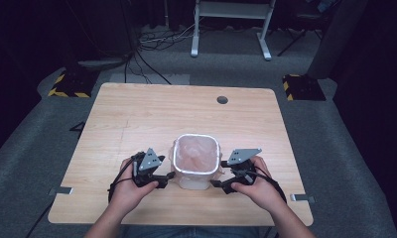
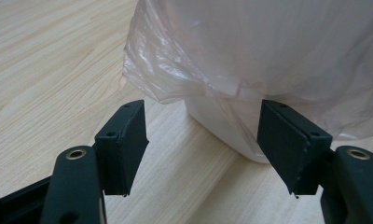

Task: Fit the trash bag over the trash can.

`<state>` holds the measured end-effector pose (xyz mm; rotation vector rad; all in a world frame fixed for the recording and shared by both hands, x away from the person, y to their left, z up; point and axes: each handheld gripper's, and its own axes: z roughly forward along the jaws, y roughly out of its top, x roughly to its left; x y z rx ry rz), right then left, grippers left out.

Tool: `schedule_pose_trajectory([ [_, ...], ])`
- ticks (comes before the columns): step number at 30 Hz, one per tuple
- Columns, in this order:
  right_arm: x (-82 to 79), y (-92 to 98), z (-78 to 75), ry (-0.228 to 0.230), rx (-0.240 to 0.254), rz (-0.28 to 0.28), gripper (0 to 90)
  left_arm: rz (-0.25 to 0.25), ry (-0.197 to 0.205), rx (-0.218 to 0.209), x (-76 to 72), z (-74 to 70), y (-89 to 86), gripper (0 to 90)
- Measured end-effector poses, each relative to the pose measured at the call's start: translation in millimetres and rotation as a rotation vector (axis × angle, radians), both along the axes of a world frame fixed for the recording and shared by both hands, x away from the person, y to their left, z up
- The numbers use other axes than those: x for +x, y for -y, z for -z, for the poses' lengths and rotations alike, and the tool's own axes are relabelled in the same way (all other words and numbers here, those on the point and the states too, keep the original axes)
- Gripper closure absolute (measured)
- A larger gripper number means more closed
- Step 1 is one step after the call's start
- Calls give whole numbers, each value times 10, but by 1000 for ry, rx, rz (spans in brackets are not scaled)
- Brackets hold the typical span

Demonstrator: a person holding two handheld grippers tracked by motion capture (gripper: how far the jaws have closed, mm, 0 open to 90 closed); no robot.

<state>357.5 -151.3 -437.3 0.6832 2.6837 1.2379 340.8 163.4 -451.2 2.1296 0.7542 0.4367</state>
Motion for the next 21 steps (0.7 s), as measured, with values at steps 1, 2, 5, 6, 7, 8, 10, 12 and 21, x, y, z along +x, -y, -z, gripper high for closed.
schedule_pose_trajectory([
  [1, 7, -7, 27, -2, 7, 1, 238, -2, -3, -2, 12, 12, 14, 334],
  [2, 14, -11, 53, -3, 7, 3, 235, -5, -9, -4, 23, 25, 25, 334],
  [5, 17, -8, 100, 3, 1, 20, 216, -32, 5, -19, 30, 11, 11, 303],
  [6, 8, 7, 86, 19, -1, 21, 216, -47, 20, -33, 20, -16, -19, 298],
  [7, -8, 33, 59, 40, 8, 27, 216, -61, 30, -53, -1, -46, -55, 297],
  [8, -26, 68, 24, 57, 32, 34, 216, -76, 52, -72, -27, -82, -99, 292],
  [10, -67, 150, -57, 83, 75, 56, 214, -98, 73, -115, -90, -157, -193, 288],
  [12, -110, 235, -146, 113, 94, 67, 213, -115, 95, -133, -156, -234, -283, 282],
  [21, -132, 671, -342, 153, 72, 201, 215, -165, 90, -106, -278, -357, -617, 272],
])
